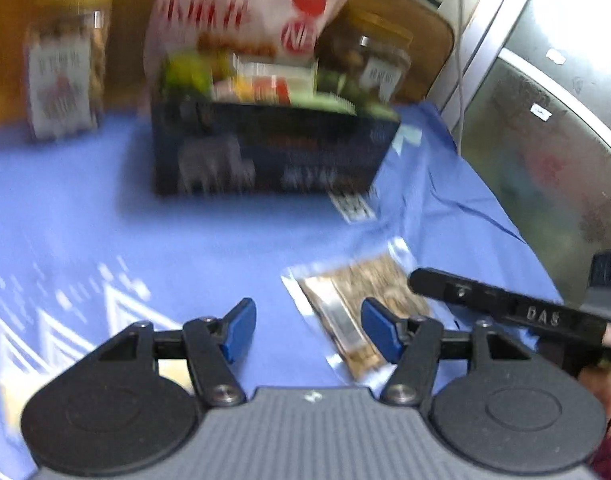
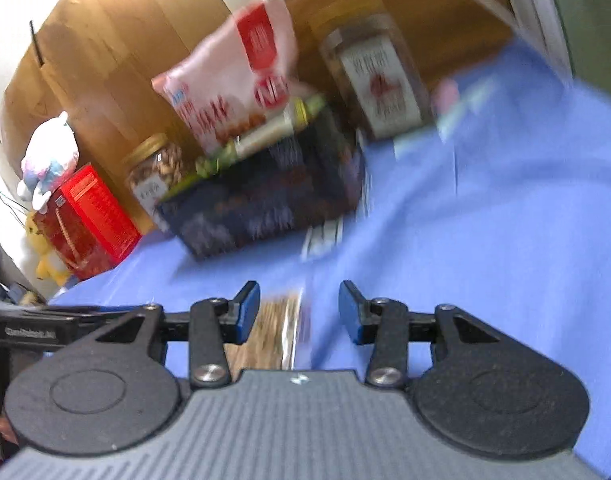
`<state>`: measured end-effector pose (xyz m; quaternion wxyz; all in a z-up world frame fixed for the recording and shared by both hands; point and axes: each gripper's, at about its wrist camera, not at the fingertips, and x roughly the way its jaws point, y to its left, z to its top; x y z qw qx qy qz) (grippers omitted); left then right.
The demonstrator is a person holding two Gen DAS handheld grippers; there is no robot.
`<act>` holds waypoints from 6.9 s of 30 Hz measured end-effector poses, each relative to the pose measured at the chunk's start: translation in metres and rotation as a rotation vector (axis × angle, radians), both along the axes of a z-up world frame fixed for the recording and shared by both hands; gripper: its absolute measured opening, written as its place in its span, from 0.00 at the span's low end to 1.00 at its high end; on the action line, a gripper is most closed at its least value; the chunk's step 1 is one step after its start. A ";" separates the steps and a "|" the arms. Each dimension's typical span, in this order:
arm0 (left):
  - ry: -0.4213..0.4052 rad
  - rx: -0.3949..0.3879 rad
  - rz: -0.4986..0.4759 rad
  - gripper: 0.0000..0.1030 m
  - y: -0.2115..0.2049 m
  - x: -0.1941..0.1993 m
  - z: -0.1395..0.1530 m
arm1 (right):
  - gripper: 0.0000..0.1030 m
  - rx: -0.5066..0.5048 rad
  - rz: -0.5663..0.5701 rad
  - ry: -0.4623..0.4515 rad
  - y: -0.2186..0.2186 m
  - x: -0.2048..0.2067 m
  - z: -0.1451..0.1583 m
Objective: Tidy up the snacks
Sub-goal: 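Move the left gripper over the clear seed bag and align, then grasp the clear seed bag with the left gripper, then carry the seed bag over the tin box and lower it in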
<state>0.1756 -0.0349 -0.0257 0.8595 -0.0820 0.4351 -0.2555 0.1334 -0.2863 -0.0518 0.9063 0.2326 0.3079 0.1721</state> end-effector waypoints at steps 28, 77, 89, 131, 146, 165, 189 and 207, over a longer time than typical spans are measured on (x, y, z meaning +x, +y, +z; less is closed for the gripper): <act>-0.157 0.090 -0.078 0.45 0.047 -0.199 -0.002 | 0.18 -0.020 0.228 -0.004 0.078 -0.147 -0.006; -0.150 0.235 0.089 0.60 0.042 -0.223 0.003 | 0.21 0.039 0.233 -0.015 0.068 -0.166 -0.013; -0.148 0.235 0.077 0.68 0.041 -0.223 0.001 | 0.21 0.057 0.229 -0.013 0.066 -0.167 -0.015; 0.105 -0.411 -0.082 0.99 0.103 -0.186 -0.023 | 0.44 0.042 0.209 -0.031 0.062 -0.175 -0.011; 0.183 -0.471 -0.007 0.21 0.119 -0.173 -0.043 | 0.25 0.149 0.275 -0.010 0.061 -0.164 -0.021; 0.049 -0.495 -0.047 0.17 0.122 -0.168 -0.005 | 0.21 0.166 0.263 -0.132 0.055 -0.159 0.012; -0.080 -0.403 -0.090 0.18 0.095 -0.107 0.045 | 0.21 0.164 0.215 -0.249 0.039 -0.102 0.046; -0.163 -0.351 -0.080 0.19 0.085 -0.080 0.071 | 0.21 0.151 0.218 -0.316 0.036 -0.070 0.067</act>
